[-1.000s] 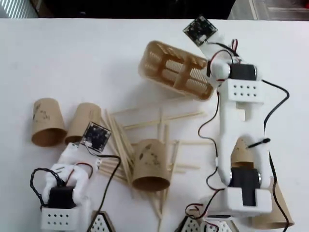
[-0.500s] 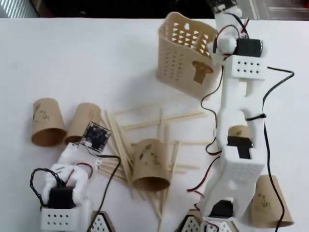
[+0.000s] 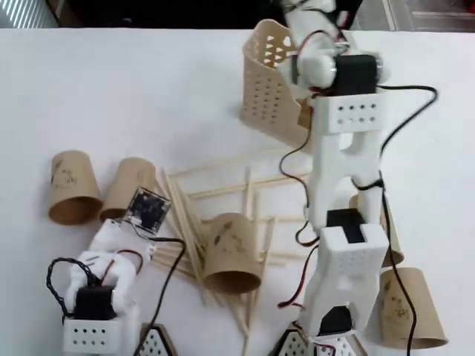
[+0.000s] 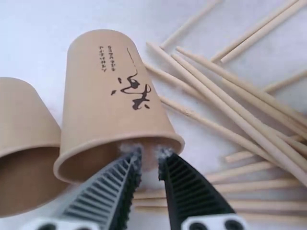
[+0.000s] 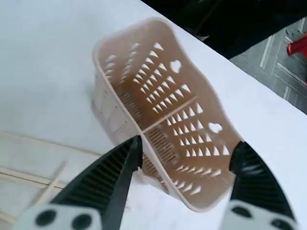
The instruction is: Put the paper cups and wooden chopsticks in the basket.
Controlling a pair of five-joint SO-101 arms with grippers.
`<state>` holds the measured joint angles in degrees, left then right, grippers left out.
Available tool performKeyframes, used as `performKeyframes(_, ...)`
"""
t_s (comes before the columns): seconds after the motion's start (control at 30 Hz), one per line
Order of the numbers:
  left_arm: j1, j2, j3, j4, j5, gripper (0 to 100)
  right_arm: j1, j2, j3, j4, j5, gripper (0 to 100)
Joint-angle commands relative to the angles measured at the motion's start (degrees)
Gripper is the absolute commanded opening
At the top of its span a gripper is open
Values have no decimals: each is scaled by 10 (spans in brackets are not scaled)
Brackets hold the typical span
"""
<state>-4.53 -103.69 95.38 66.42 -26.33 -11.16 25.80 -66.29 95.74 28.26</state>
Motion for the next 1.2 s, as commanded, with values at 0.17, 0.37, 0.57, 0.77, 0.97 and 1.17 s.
performKeyframes(0.17,5,-5,-3,-11,-6,79,-51,73,-9,-9,54,298)
performKeyframes(0.37,5,-5,-3,-11,-6,79,-51,121,-10,-22,55,273)
performKeyframes(0.57,5,-5,-3,-11,-6,79,-64,128,-10,0,158,13)
performKeyframes(0.77,5,-5,-3,-11,-6,79,-65,128,-4,28,218,20)
performKeyframes(0.97,5,-5,-3,-11,-6,79,-65,114,5,30,246,19)
performKeyframes(1.17,5,-5,4,-28,-6,79,-89,5,153,29,294,19)
